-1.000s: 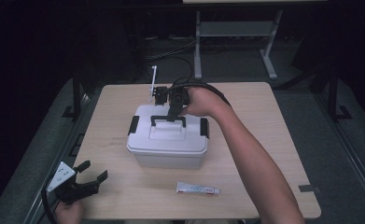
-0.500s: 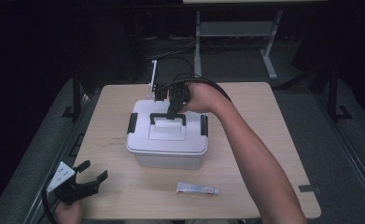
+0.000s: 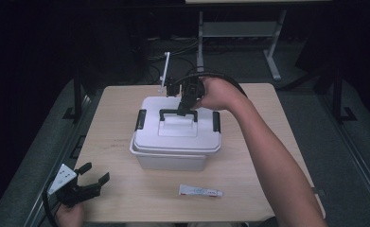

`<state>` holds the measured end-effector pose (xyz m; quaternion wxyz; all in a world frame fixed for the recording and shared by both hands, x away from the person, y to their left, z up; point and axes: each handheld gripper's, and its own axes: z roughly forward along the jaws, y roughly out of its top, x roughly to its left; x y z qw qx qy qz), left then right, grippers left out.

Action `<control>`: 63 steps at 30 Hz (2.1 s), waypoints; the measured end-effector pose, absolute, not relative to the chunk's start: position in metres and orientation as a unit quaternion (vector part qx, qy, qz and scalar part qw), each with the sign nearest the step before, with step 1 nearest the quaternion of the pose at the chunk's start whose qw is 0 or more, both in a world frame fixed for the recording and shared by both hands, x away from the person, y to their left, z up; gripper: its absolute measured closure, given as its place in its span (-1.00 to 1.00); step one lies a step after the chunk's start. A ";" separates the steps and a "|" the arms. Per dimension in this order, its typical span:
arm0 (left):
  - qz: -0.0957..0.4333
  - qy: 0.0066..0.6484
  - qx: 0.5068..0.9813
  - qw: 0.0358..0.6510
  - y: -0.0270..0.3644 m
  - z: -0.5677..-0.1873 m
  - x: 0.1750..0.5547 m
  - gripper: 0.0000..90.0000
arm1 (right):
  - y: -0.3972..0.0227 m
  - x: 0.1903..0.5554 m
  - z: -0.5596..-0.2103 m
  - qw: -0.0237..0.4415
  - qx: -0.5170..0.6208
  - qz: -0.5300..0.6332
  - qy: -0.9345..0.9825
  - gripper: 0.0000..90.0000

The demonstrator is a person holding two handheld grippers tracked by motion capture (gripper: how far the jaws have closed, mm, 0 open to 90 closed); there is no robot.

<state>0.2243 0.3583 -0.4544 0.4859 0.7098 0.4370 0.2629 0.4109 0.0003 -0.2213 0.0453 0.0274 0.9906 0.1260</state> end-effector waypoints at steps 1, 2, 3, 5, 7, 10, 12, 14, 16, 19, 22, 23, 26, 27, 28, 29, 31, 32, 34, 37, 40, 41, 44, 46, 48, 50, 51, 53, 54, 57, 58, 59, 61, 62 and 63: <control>0.264 0.437 0.710 0.486 0.358 -0.454 0.224 -0.67 | -0.002 0.410 -0.220 0.046 0.029 0.125 0.991 0.88; 0.264 0.437 0.710 0.486 0.358 -0.454 0.224 -0.67 | -0.008 0.409 -0.218 0.049 0.030 0.122 0.991 0.88; 0.264 0.437 0.710 0.485 0.358 -0.454 0.224 -0.67 | -0.008 0.409 -0.218 0.049 0.030 0.122 0.991 0.88; 0.264 0.437 0.709 0.487 0.358 -0.454 0.224 -0.67 | -0.015 0.408 -0.215 0.051 0.034 0.121 0.991 0.88; 0.265 0.437 0.709 0.486 0.358 -0.454 0.224 -0.67 | -0.026 0.406 -0.212 0.053 0.043 0.121 0.990 0.88; 0.264 0.437 0.709 0.486 0.358 -0.454 0.224 -0.67 | -0.034 0.406 -0.211 0.055 0.048 0.121 0.990 0.88; 0.265 0.436 0.710 0.485 0.358 -0.454 0.224 -0.67 | -0.042 0.405 -0.211 0.056 0.053 0.120 0.990 0.88; 0.264 0.436 0.710 0.485 0.357 -0.454 0.224 -0.67 | -0.051 0.405 -0.211 0.058 0.058 0.119 0.990 0.88; 0.264 0.436 0.711 0.484 0.356 -0.454 0.224 -0.67 | -0.059 0.404 -0.211 0.058 0.064 0.119 0.989 0.88; 0.266 0.434 0.712 0.484 0.356 -0.454 0.224 -0.67 | -0.071 0.402 -0.211 0.060 0.072 0.121 0.988 0.88; 0.265 0.434 0.713 0.482 0.355 -0.454 0.224 -0.67 | -0.084 0.400 -0.210 0.062 0.081 0.124 0.987 0.88; 0.264 0.434 0.713 0.482 0.355 -0.455 0.224 -0.67 | -0.092 0.398 -0.209 0.062 0.088 0.125 0.986 0.88; 0.264 0.434 0.714 0.481 0.354 -0.455 0.224 -0.67 | -0.101 0.396 -0.208 0.064 0.093 0.125 0.986 0.88; 0.265 0.434 0.715 0.481 0.354 -0.455 0.224 -0.67 | -0.104 0.395 -0.208 0.065 0.096 0.125 0.985 0.88; 0.265 0.433 0.715 0.480 0.354 -0.455 0.224 -0.67 | -0.112 0.393 -0.207 0.065 0.104 0.127 0.984 0.88; 0.265 0.433 0.715 0.480 0.354 -0.455 0.224 -0.67 | -0.112 0.393 -0.207 0.065 0.104 0.127 0.984 0.88; 0.266 0.433 0.716 0.479 0.355 -0.455 0.224 -0.67 | -0.121 0.391 -0.207 0.066 0.110 0.130 0.983 0.88; 0.266 0.433 0.716 0.479 0.355 -0.455 0.224 -0.67 | -0.126 0.390 -0.207 0.066 0.113 0.130 0.983 0.88; 0.266 0.433 0.716 0.479 0.355 -0.455 0.224 -0.67 | -0.135 0.389 -0.208 0.067 0.122 0.132 0.981 0.88; 0.267 0.433 0.717 0.477 0.354 -0.455 0.224 -0.67 | -0.147 0.387 -0.211 0.066 0.129 0.133 0.980 0.88; 0.267 0.431 0.719 0.475 0.354 -0.455 0.224 -0.67 | -0.158 0.385 -0.214 0.065 0.142 0.130 0.979 0.88; 0.267 0.431 0.719 0.475 0.353 -0.455 0.224 -0.67 | -0.161 0.384 -0.214 0.066 0.142 0.131 0.979 0.88; 0.267 0.431 0.718 0.476 0.353 -0.455 0.224 -0.67 | -0.170 0.383 -0.216 0.066 0.150 0.133 0.978 0.88; 0.267 0.433 0.718 0.476 0.353 -0.455 0.224 -0.67 | -0.180 0.381 -0.216 0.066 0.158 0.134 0.976 0.88; 0.267 0.433 0.717 0.476 0.354 -0.455 0.224 -0.67 | -0.186 0.379 -0.217 0.067 0.162 0.134 0.975 0.88; 0.268 0.434 0.717 0.476 0.354 -0.455 0.224 -0.67 | -0.194 0.378 -0.217 0.067 0.167 0.137 0.974 0.88; 0.268 0.434 0.717 0.476 0.354 -0.455 0.224 -0.67 | -0.194 0.378 -0.217 0.067 0.167 0.137 0.974 0.88; 0.268 0.434 0.717 0.475 0.354 -0.455 0.224 -0.67 | -0.204 0.375 -0.219 0.067 0.176 0.138 0.972 0.88; 0.268 0.434 0.717 0.475 0.354 -0.455 0.224 -0.67 | -0.204 0.375 -0.219 0.067 0.176 0.138 0.972 0.88; 0.268 0.433 0.719 0.473 0.354 -0.455 0.224 -0.67 | -0.218 0.371 -0.222 0.067 0.189 0.138 0.970 0.88; 0.268 0.433 0.719 0.473 0.354 -0.455 0.224 -0.67 | -0.218 0.371 -0.222 0.067 0.189 0.138 0.970 0.88; 0.268 0.433 0.719 0.474 0.354 -0.455 0.224 -0.67 | -0.225 0.370 -0.224 0.067 0.194 0.139 0.969 0.88; 0.268 0.433 0.719 0.473 0.354 -0.455 0.224 -0.67 | -0.228 0.369 -0.225 0.066 0.197 0.140 0.968 0.88; 0.269 0.433 0.719 0.473 0.354 -0.455 0.224 -0.67 | -0.231 0.368 -0.227 0.066 0.199 0.140 0.968 0.88; 0.269 0.433 0.719 0.472 0.354 -0.455 0.224 -0.67 | -0.238 0.367 -0.230 0.065 0.205 0.142 0.966 0.88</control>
